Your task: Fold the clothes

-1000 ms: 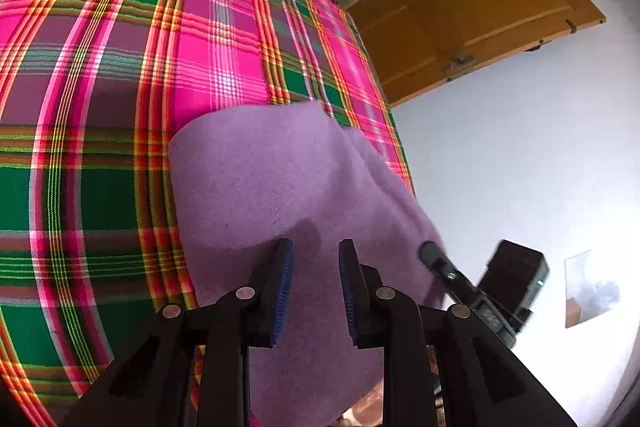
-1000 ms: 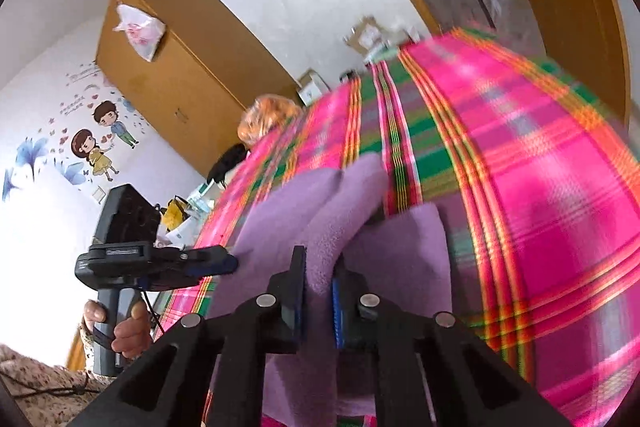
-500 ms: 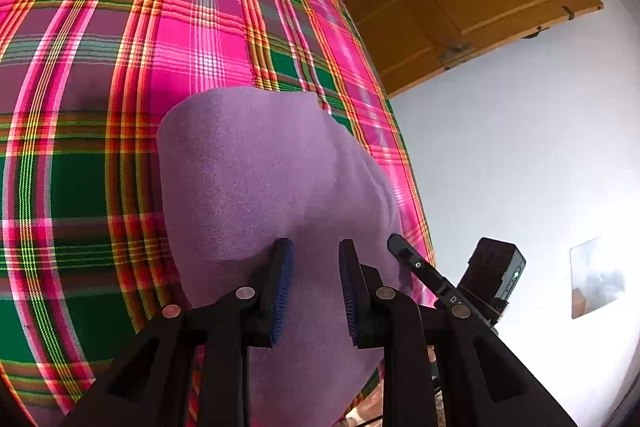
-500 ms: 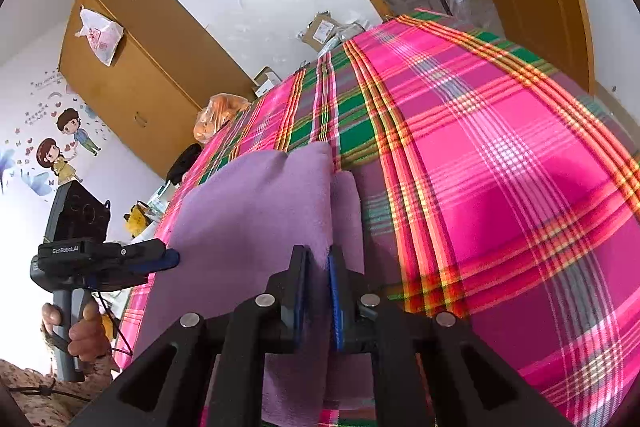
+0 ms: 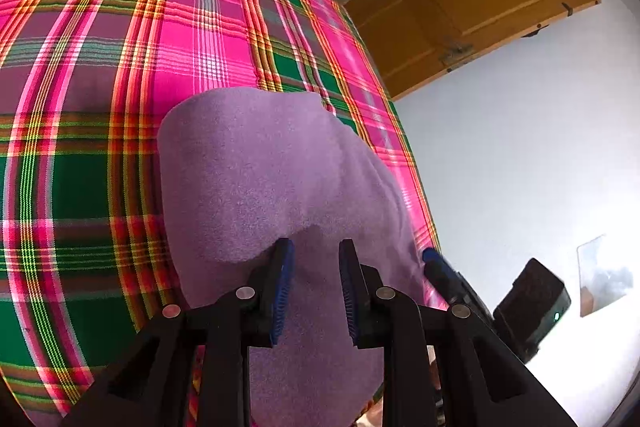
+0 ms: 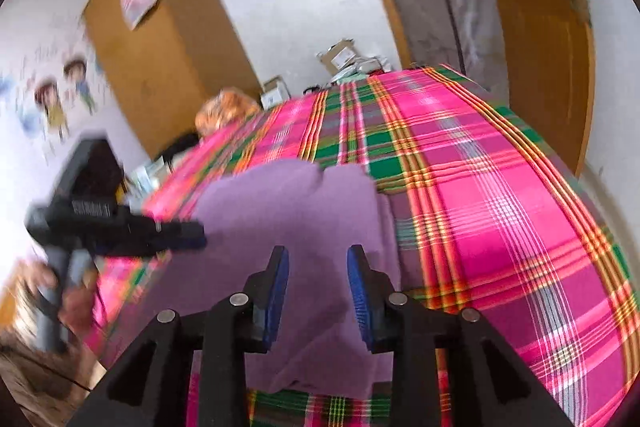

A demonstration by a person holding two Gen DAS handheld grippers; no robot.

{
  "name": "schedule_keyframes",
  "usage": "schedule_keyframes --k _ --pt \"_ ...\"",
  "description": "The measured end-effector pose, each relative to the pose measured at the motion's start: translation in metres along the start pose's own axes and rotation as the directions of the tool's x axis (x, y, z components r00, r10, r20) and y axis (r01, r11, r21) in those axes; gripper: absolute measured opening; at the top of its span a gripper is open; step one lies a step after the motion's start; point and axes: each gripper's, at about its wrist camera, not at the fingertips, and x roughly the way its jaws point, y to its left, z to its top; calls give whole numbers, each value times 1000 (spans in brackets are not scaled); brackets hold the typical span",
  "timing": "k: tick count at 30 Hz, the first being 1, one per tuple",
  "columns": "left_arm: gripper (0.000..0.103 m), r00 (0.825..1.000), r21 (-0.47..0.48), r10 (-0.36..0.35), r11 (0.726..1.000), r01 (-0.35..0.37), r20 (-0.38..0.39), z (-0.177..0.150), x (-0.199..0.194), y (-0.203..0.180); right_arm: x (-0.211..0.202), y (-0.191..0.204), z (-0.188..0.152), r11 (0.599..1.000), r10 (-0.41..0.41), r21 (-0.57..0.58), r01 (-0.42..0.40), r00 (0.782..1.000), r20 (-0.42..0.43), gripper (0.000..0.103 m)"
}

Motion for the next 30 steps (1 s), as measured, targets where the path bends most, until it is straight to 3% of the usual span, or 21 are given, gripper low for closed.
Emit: schedule_keyframes --k 3,7,12,14,17,20,22,26,30 --pt "24 1000 1 -2 1000 2 1 0 1 1 7 13 -12 996 -59 -71 55 997 -50 32" --pt "24 1000 4 -11 1000 11 0 -1 2 2 1 18 -30 981 -138 -143 130 989 -48 29" --pt "24 1000 2 -20 1000 20 0 0 3 4 -16 7 -46 975 -188 -134 179 980 -59 31" --pt "24 1000 0 -29 1000 29 0 -1 3 5 -20 -4 -51 979 -189 -94 181 978 -84 37" --pt "24 999 4 -32 999 32 -3 0 1 6 -26 -15 -49 985 -170 -34 167 980 -102 39" --pt "24 1000 9 -26 1000 26 -10 1 -1 5 -35 -6 -37 977 -208 -71 203 976 -59 39" --pt "24 1000 11 -27 1000 27 -13 1 -2 5 -38 -2 -26 980 -184 -77 181 983 -29 39" --pt "24 999 10 -37 999 37 -6 0 -2 7 -17 8 -3 984 -153 -96 151 988 -11 38" --pt "24 998 -6 -64 998 64 -16 3 -1 11 17 9 -3 990 -114 -87 108 991 -70 37"
